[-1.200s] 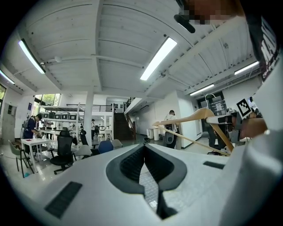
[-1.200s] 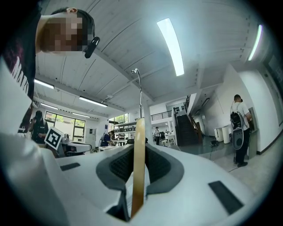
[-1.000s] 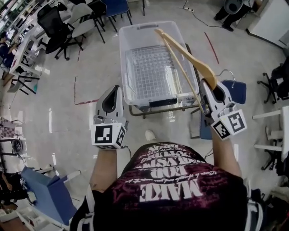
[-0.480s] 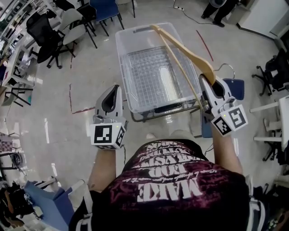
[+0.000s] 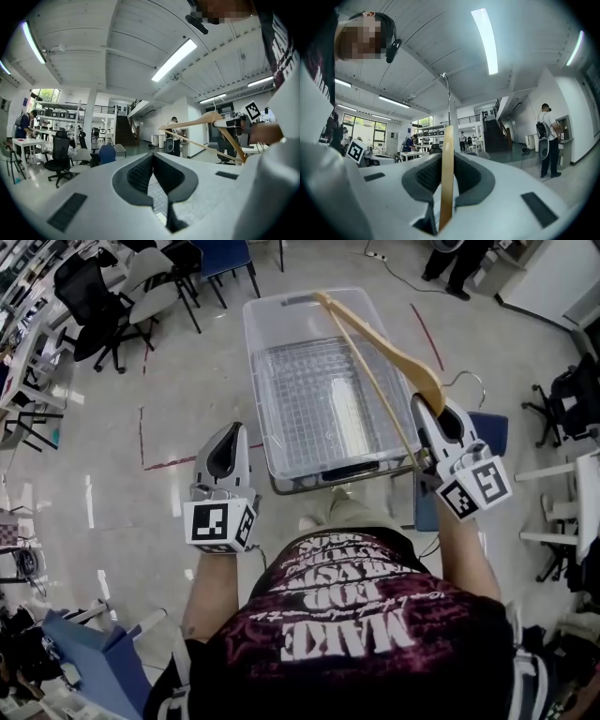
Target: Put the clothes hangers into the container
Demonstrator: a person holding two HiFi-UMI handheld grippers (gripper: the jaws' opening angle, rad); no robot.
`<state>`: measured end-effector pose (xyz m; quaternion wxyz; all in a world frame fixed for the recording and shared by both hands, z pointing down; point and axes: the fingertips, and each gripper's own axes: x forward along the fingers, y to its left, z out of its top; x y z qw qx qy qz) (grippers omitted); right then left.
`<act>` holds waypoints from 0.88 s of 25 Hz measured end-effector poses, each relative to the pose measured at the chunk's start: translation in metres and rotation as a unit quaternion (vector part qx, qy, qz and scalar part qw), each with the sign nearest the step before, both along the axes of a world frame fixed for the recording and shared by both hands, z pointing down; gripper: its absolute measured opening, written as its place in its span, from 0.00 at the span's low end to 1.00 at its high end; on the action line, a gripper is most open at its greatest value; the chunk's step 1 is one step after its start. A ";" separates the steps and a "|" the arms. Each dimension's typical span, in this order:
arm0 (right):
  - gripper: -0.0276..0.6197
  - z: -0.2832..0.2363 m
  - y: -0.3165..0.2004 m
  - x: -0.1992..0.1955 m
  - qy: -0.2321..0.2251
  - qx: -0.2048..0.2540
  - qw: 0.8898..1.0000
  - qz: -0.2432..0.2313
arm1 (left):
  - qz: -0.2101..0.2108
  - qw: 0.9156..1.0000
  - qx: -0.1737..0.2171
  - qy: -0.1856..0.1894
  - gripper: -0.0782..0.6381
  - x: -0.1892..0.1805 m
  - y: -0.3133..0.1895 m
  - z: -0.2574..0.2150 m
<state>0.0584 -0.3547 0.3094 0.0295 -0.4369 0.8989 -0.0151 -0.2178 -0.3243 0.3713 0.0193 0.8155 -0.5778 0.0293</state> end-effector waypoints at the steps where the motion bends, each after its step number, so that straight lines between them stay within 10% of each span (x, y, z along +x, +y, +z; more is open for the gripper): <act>1: 0.14 0.002 -0.005 0.000 -0.002 -0.002 1.000 -0.004 | -0.006 1.000 -0.003 0.000 0.12 -0.001 -0.002 0.002; 22: 0.14 0.103 -0.160 -0.046 0.001 -0.101 0.993 -0.055 | -0.027 0.999 -0.034 -0.001 0.12 -0.001 -0.116 0.020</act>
